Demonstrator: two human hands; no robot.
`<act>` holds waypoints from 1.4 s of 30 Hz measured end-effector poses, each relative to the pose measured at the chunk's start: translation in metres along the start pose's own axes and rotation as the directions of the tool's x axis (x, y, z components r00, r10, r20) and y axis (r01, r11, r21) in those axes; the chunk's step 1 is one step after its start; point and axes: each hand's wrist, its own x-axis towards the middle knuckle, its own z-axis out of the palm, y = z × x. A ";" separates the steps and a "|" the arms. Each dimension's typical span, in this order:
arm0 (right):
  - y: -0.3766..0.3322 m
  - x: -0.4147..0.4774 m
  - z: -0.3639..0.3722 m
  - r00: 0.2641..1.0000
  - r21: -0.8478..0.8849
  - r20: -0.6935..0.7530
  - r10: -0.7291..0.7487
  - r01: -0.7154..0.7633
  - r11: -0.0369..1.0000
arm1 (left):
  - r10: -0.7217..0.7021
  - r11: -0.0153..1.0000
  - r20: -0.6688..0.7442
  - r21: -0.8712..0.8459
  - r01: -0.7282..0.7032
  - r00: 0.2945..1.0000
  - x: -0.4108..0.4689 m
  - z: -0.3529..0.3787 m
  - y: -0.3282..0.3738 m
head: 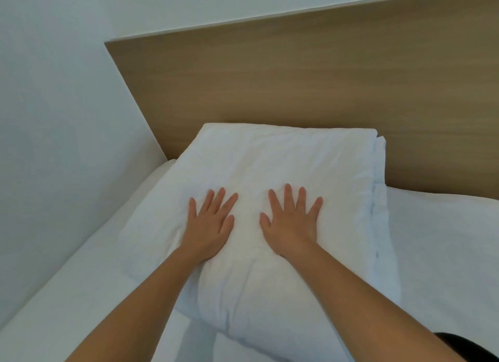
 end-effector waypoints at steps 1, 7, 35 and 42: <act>0.004 -0.003 0.002 1.000 -0.016 -0.001 0.010 -0.010 1.000 | -0.029 0.999 -0.006 0.038 0.029 1.000 0.001 0.004 -0.005; 0.026 -0.031 0.009 0.996 -0.091 -0.006 0.088 -0.088 0.992 | -0.281 0.950 0.034 0.152 0.273 0.959 0.013 0.015 -0.022; 0.007 -0.124 -0.003 0.951 -0.126 -0.145 -0.274 0.257 0.958 | -0.074 0.989 -0.120 -0.135 0.058 0.990 -0.093 -0.021 0.048; 0.017 -0.109 0.013 0.965 -0.179 -0.117 -0.236 0.213 0.961 | -0.037 0.999 -0.137 -0.040 0.032 0.990 -0.070 0.006 0.040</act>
